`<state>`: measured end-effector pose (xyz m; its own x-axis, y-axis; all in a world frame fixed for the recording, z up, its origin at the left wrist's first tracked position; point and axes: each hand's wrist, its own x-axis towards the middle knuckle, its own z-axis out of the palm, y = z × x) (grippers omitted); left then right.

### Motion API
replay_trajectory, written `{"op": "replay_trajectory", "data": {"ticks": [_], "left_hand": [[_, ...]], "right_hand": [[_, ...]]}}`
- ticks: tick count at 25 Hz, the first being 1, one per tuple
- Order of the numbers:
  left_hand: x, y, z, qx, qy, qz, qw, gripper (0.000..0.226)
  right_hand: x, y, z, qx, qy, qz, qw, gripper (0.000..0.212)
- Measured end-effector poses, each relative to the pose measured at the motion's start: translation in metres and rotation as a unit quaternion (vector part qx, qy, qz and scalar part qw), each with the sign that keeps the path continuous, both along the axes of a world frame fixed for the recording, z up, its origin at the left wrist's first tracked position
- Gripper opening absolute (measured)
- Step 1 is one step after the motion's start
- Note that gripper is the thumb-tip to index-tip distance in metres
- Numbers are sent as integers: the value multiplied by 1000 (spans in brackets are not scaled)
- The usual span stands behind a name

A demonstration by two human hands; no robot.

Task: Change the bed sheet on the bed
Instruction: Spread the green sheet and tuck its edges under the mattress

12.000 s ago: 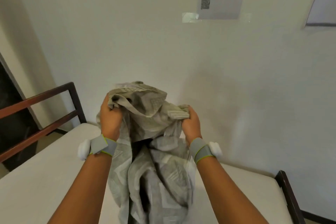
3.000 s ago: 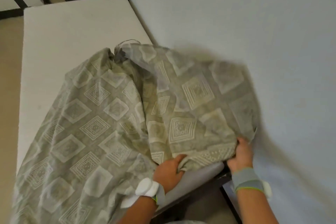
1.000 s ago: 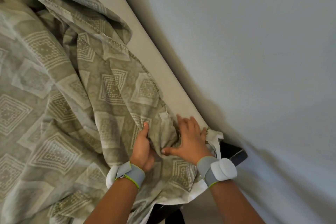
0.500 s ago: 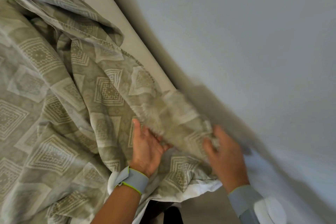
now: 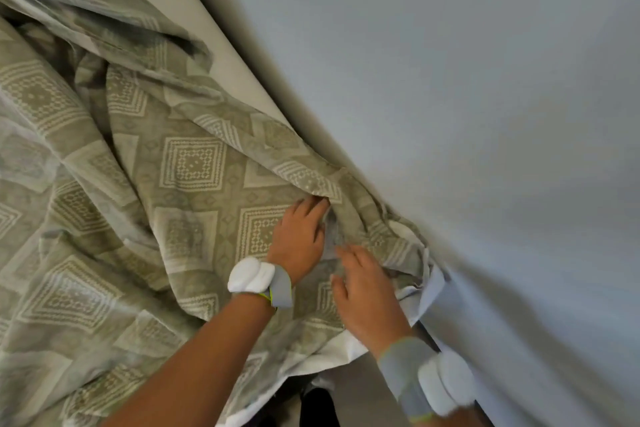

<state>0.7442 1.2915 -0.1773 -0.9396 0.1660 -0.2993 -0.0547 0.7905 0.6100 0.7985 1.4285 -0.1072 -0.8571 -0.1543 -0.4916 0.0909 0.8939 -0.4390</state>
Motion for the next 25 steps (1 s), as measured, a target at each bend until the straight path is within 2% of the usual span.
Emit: {"op": "replay_trajectory", "data": {"ticks": [2, 3, 5, 7, 11, 14, 16, 19, 22, 24, 25], "left_hand": [[-16, 0, -4, -116, -8, -54, 992, 53], [-28, 0, -8, -156, -27, -77, 984, 53], [-51, -3, -18, -212, -48, -105, 970, 59], [-76, -8, -23, -254, -51, -134, 957, 64], [-113, 4, -26, -311, -81, -141, 937, 63], [-105, 14, -28, -300, -76, -115, 944, 70], [-76, 6, -26, -260, -36, -115, 958, 76], [-5, -24, -18, -172, -25, -156, 972, 84], [59, -54, -1, -120, -28, -134, 983, 79], [86, -71, 10, -91, -78, -125, 985, 74], [100, -77, 14, -72, -110, -158, 979, 72]], "right_hand": [[-15, 7, -33, 90, -133, -56, 985, 67], [-23, 10, -45, 91, -176, -99, 975, 74], [-44, 13, -62, 15, -230, -206, 951, 78], [-67, 13, -75, -42, -276, -289, 916, 74], [-91, 10, -98, -70, -314, -363, 875, 66], [-87, 10, -96, -73, -313, -370, 872, 65], [-77, 14, -85, -31, -291, -313, 904, 69], [-45, 18, -55, 98, -233, -121, 960, 69], [-6, 25, -28, 222, -145, 88, 960, 62], [6, 38, -21, 214, -135, 180, 951, 60], [11, 45, -18, 191, -147, 200, 950, 66]]}}
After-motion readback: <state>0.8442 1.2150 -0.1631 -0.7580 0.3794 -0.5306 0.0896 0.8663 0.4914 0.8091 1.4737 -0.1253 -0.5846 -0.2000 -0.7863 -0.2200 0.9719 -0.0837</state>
